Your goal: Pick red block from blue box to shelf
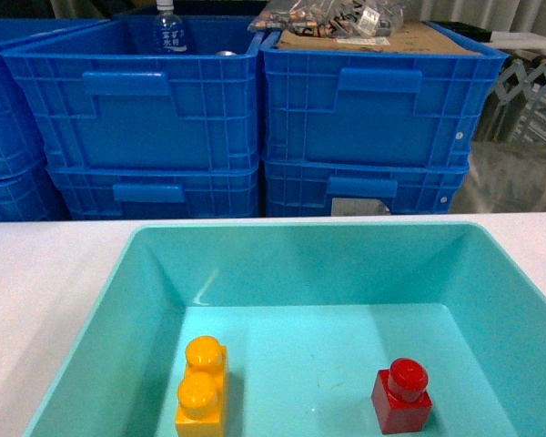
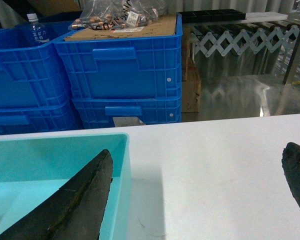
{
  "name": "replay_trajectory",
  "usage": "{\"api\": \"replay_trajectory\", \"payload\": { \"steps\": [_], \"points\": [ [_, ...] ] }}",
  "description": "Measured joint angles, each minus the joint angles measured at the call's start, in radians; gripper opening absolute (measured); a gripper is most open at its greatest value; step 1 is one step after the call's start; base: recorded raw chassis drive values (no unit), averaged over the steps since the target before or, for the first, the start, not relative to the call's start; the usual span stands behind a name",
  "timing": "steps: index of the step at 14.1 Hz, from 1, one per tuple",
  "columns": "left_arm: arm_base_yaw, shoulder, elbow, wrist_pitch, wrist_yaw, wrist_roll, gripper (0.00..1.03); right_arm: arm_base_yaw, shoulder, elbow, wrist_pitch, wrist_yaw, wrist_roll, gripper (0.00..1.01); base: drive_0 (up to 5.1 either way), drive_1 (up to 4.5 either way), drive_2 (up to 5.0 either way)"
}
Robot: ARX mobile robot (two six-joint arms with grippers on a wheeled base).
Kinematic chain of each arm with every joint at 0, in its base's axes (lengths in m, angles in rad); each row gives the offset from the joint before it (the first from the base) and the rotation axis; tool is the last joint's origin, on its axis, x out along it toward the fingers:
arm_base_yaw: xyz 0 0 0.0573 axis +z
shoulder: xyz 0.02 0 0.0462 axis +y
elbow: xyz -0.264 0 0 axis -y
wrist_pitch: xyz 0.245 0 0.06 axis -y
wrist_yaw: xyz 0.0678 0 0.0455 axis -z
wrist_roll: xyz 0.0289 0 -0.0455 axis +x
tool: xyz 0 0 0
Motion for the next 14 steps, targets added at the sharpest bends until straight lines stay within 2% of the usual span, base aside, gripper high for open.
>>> {"api": "replay_trajectory", "payload": {
  "steps": [14],
  "points": [
    [0.0,0.0,0.0,0.0,0.0,0.0,0.98,0.0,0.0,0.0,0.0,0.0,0.0,0.98,0.0,0.0,0.0]
  ]
}}
